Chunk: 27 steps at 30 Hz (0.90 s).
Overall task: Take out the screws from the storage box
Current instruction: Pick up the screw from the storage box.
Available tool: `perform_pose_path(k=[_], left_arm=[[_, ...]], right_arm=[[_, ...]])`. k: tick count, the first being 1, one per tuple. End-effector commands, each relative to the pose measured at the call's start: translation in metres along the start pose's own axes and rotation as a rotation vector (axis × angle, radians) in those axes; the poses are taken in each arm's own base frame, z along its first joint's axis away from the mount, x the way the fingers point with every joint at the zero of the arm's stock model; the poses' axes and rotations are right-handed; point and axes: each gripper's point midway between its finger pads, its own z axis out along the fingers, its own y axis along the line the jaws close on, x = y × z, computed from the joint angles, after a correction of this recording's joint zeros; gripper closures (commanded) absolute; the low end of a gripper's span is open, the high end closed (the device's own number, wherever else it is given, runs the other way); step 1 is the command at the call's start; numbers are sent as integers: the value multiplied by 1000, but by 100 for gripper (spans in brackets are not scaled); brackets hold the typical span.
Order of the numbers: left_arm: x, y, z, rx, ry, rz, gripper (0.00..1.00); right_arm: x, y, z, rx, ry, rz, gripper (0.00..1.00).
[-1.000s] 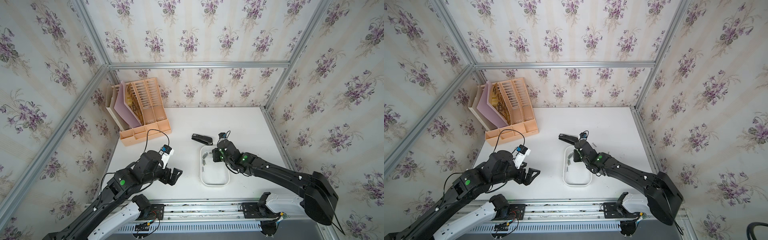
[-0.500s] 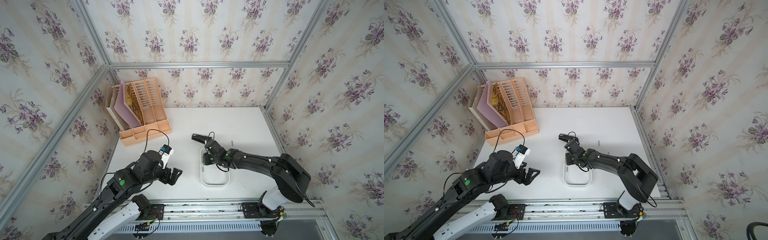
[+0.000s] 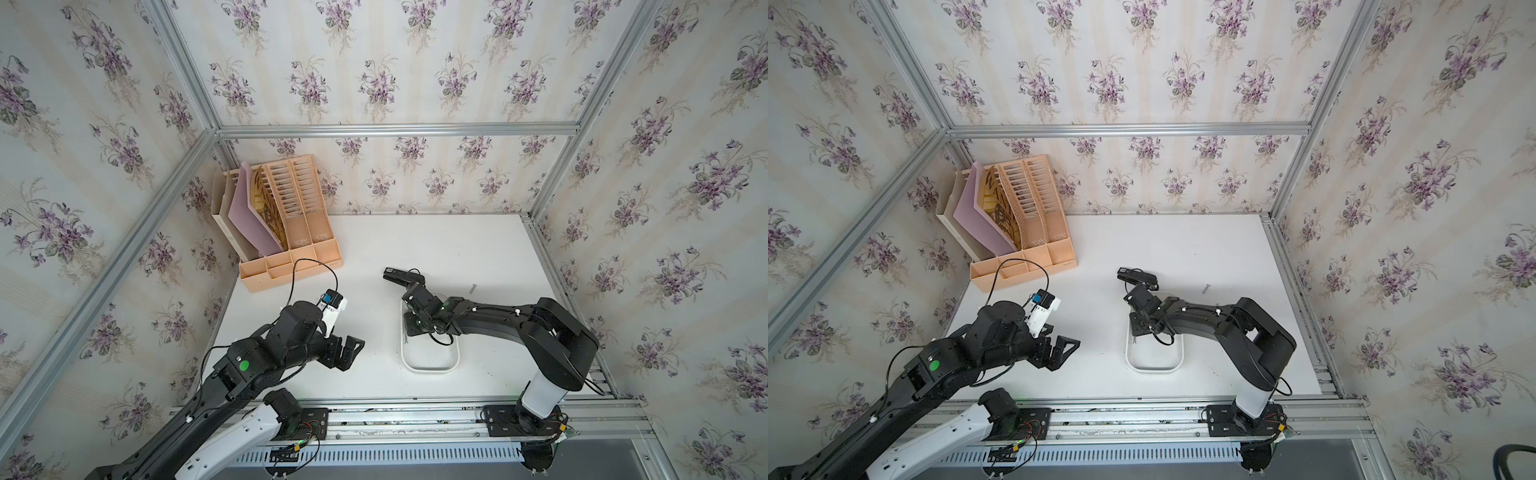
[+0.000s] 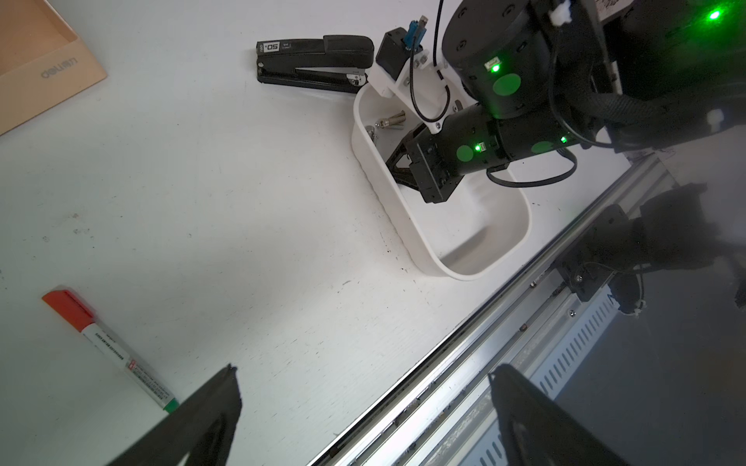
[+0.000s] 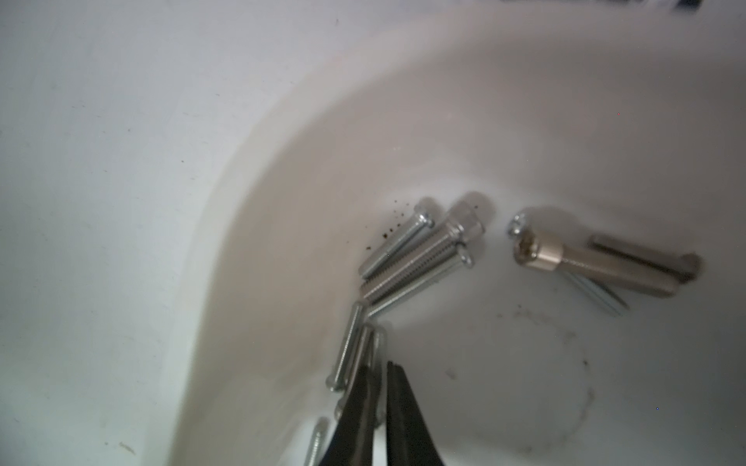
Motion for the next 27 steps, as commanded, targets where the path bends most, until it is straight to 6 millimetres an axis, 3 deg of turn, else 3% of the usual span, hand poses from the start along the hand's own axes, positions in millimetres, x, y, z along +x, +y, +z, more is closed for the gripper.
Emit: perform_pose_path(k=[1,9,13,22,27], left_arm=[[0,0,0,2,-2,2,1],[-1,0,-1,3,-4,3,1],[-1,-1,0,3,-5,2,1],[0,0,0,1,-2,0,1],[-1,0,-1,1,-4,1,1]], right_arm=[[4,-7,6,46,24,-7,86],[6,-12,13,91,50,-9,86],[2,-16,9,117,32,-1,94],[-22,-12,-33,65,-119,14,100],[-38,-17,-69,44,-251,38,100]])
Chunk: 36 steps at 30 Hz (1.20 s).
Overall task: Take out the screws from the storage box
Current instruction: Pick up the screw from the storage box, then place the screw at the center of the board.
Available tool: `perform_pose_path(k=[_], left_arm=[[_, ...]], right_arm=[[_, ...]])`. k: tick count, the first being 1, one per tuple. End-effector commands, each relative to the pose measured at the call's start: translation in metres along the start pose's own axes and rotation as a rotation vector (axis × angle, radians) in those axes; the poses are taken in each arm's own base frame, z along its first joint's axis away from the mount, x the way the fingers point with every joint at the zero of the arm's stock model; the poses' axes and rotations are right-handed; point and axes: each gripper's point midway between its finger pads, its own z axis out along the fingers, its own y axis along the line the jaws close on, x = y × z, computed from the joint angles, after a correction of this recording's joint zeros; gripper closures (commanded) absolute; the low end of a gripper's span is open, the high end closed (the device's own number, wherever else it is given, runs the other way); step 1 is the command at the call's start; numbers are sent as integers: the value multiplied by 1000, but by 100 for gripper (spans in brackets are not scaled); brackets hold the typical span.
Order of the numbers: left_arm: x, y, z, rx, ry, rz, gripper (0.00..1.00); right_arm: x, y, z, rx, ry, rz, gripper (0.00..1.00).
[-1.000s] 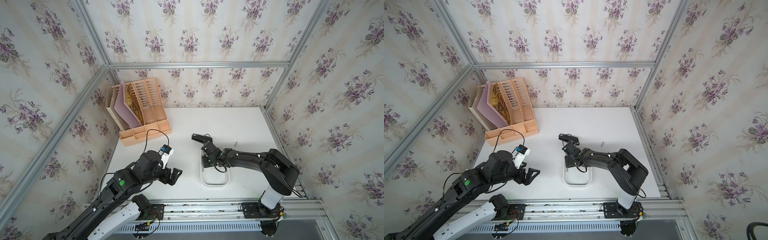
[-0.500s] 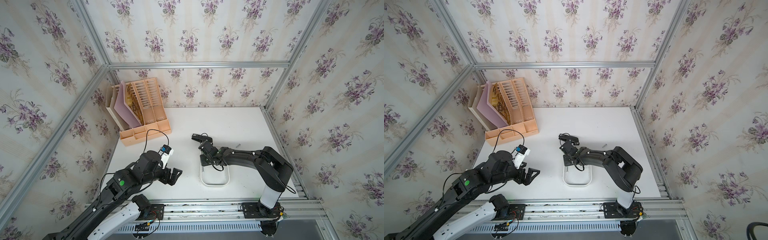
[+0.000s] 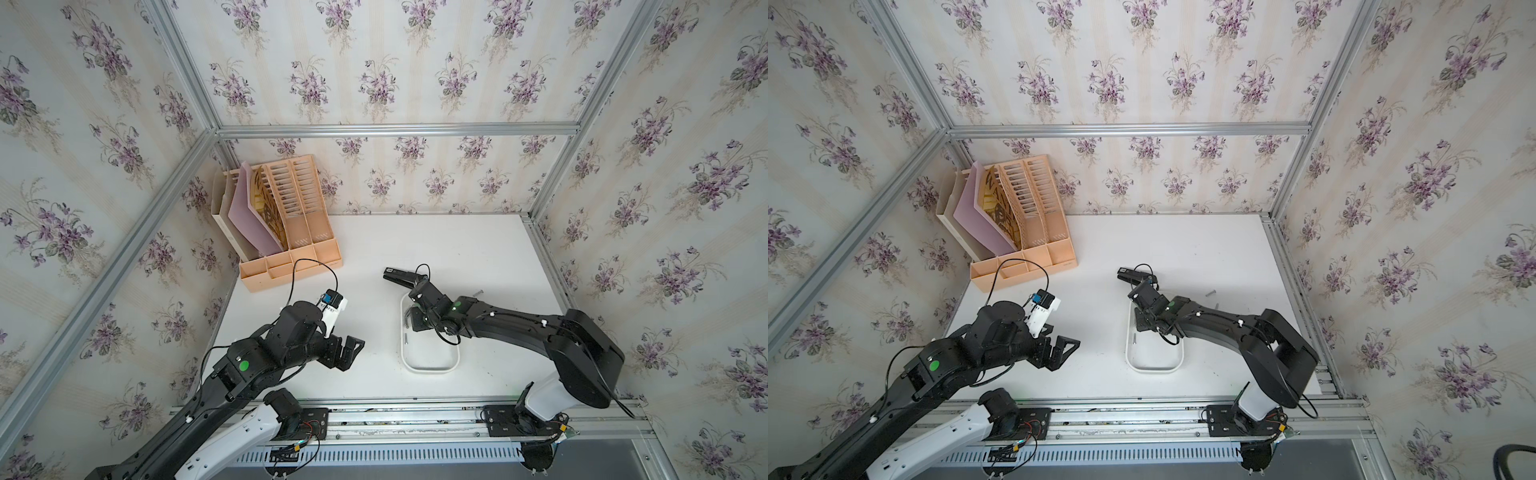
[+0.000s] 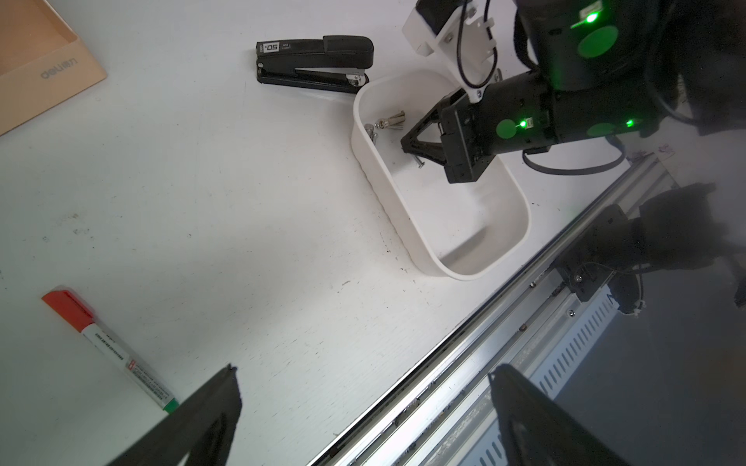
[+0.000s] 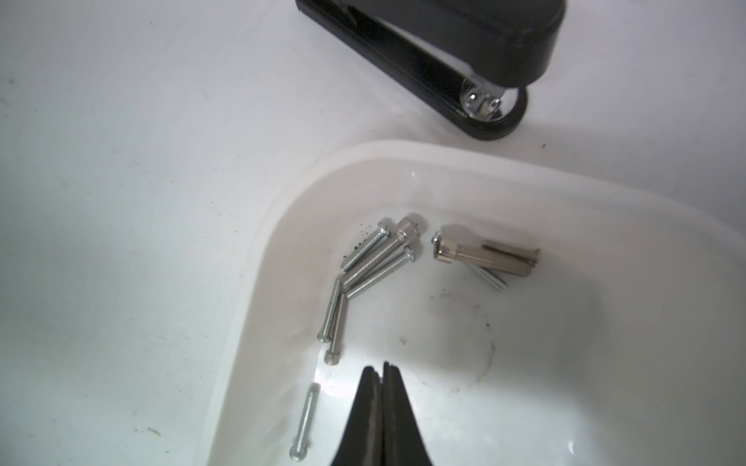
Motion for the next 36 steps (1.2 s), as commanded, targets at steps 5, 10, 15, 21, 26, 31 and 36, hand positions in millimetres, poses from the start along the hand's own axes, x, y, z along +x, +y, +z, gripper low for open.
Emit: perform_pose_path(k=[5,10,15,21,26,31,36], left_arm=[[-1,0,0,1,-2,2,1],[0,0,1,0,2,1,1],[0,0,0,-1,-2,1,1],[0,0,0,2,-1,1,1],[0,0,-1,3,-4,0,1],[0,-1,0,5,-1,0,1],[0,-1,0,7,-2,1,1]], right_arm=[[-29,-23,-45,39,-215,72,100],[-35,-52,-61,159,-276,141,100],[-32,-85,-62,240,-270,233,100],[-18,-129,-42,245,-160,386,100],[-7,-154,-26,253,-83,468,100],[2,-152,-7,240,-4,463,100],[12,-151,12,244,64,454,100]])
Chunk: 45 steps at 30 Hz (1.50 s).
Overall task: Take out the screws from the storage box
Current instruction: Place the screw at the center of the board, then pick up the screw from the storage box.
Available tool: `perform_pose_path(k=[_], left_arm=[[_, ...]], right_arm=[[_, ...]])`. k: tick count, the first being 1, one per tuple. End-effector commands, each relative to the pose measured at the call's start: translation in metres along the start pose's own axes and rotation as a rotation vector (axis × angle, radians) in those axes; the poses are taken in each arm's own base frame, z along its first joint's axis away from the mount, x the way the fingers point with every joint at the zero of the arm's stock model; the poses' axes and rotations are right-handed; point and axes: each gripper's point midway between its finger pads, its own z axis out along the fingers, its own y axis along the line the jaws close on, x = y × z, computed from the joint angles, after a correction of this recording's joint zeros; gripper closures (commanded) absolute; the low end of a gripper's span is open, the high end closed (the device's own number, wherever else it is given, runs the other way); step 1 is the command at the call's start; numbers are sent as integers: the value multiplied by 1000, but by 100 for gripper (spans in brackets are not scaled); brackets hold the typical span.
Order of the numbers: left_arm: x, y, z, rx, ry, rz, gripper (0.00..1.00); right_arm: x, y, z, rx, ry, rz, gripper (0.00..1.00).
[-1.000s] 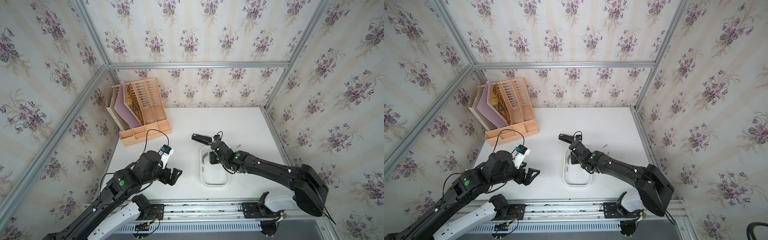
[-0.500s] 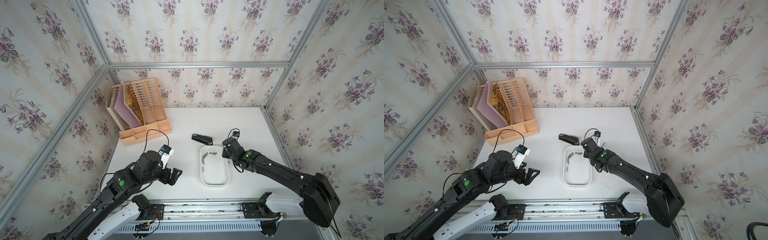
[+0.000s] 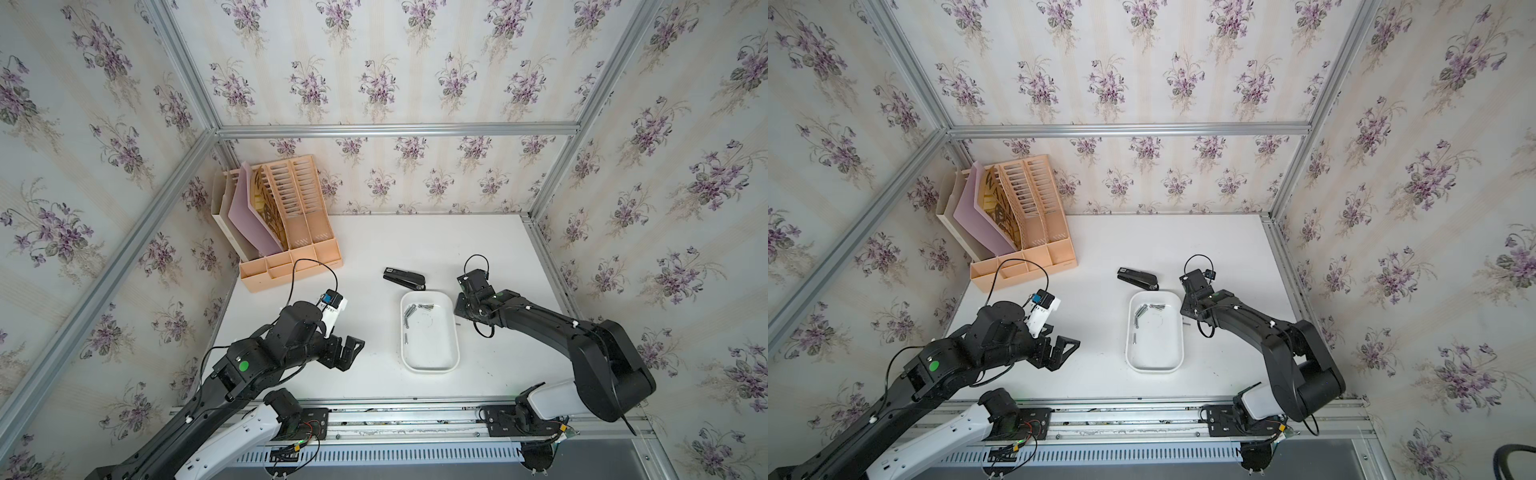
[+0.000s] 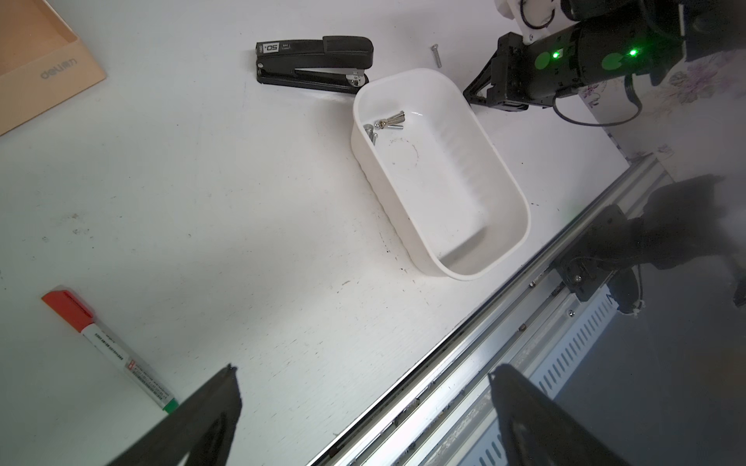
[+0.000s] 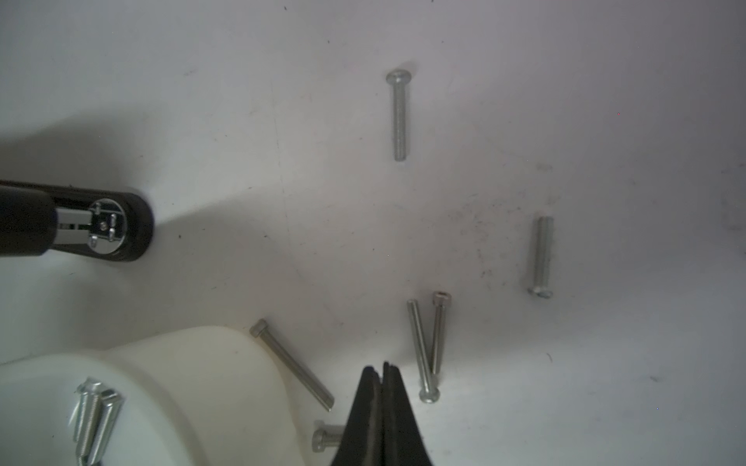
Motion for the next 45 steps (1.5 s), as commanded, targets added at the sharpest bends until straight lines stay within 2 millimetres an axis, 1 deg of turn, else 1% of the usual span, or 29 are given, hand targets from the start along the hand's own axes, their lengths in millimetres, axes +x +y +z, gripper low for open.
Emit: perform_pose_path(k=[1,6,10,13,14,18,23,25,27,30,33,34,36,37,38,40,45], left_arm=[[0,-1,0,7,1,1,1],[0,-4,-2,24,-6,5,1],[-1,-4,-3,25,-10,6,1],[0,-4,-2,24,-6,6,1],[0,-4,-1,26,-4,6,1],[0,-5,-1,28,-3,6,1],[0,-5,-1,27,-2,5,1],[0,-4,-1,26,-3,5,1],[0,-4,0,25,-1,4,1],[1,-4,1,23,3,4,1],[1,-4,1,24,5,4,1],[0,-4,1,26,3,5,1],[0,-4,1,27,1,6,1],[0,-4,1,26,2,5,1],[1,-4,1,24,3,4,1],[0,-4,1,25,3,4,1],[0,-3,4,24,9,1,1]], right_arm=[[4,6,9,-18,37,-7,100],[10,7,21,-8,82,-14,100],[14,6,25,-3,100,-16,100],[10,7,21,-11,85,-15,100],[9,7,18,-13,75,-15,98],[3,7,10,-26,43,-11,81],[-4,8,-1,-49,3,-3,79],[-7,11,-10,-82,-25,1,80],[-13,18,-25,-141,-73,-1,80],[-21,34,-56,-236,-176,-32,79],[-15,63,-89,-342,-268,-115,75],[-13,70,-97,-359,-294,-139,73],[-7,85,-107,-392,-312,-189,73],[-4,89,-108,-398,-311,-205,73],[1,98,-108,-414,-300,-234,73],[9,108,-104,-430,-271,-268,73],[35,132,-80,-445,-140,-355,78]])
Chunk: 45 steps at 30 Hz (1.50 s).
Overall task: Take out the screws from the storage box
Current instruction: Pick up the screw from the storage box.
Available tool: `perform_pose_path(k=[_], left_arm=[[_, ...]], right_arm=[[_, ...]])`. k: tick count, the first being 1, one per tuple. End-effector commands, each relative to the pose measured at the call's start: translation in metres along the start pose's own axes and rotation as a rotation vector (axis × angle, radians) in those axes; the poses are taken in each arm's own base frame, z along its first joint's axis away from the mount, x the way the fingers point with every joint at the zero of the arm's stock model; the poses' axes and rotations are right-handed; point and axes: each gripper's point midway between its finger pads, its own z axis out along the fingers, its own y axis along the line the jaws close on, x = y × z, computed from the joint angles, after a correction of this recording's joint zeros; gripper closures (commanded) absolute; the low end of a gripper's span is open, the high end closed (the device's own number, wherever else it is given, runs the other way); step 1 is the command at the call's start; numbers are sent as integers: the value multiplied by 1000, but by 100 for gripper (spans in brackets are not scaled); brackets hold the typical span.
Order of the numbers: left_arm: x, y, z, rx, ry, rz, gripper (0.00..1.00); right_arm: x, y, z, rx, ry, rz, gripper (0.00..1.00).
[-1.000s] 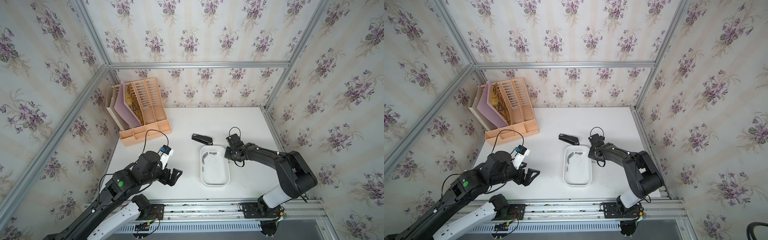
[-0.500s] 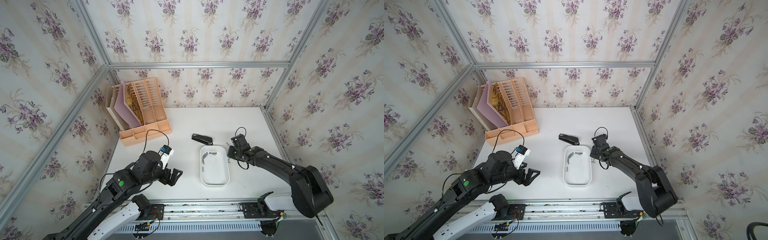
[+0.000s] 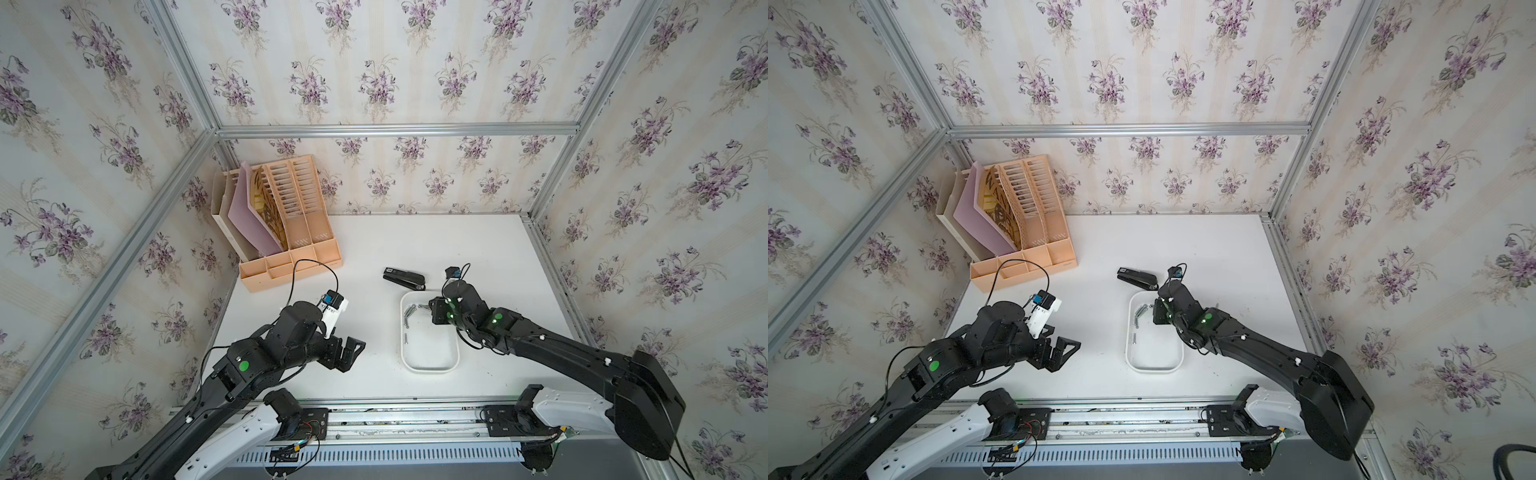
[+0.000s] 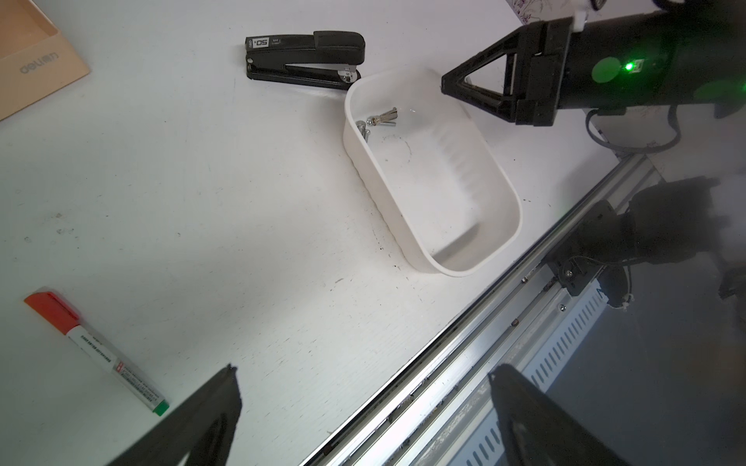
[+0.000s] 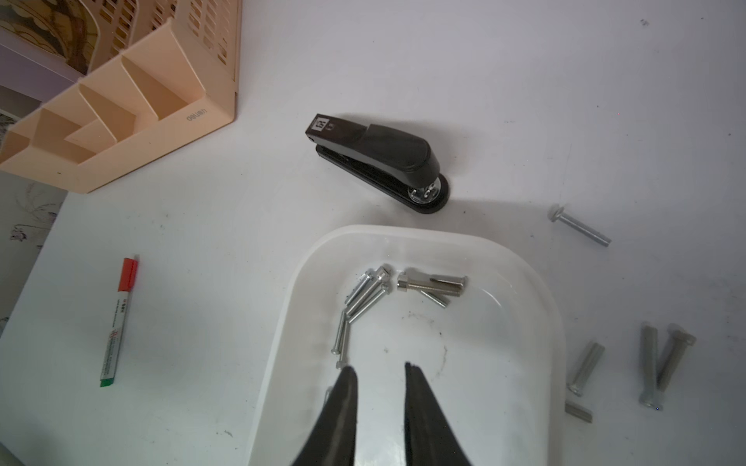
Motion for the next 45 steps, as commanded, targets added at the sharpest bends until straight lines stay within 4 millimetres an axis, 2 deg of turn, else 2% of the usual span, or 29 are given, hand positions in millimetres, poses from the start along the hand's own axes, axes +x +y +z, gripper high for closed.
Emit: perform_pose_path(k=[1,7,16,25,31,35,40,45], left_arm=[[-4,0,3,11,-7,3,1],[-4,0,3,14,-8,-9,1],[-3,-2,7,32,6,-4,1],[-6,-5,3,49,-14,-1,1],[-4,-4,5,45,-3,-5,1],[-4,-4,6,42,-1,-6,1],[-2,2,9,12,12,-15,1],[-2,-3,7,38,11,-10,1]], right_arm=[[13,18,14,-49,76,-48,79],[37,28,35,-72,201,-52,83],[47,39,37,-109,245,-59,78],[38,32,33,-54,210,-62,79],[35,35,25,-79,193,-62,77],[39,23,32,-13,205,-51,77],[57,28,45,-40,271,-47,77],[61,17,54,26,284,-48,79]])
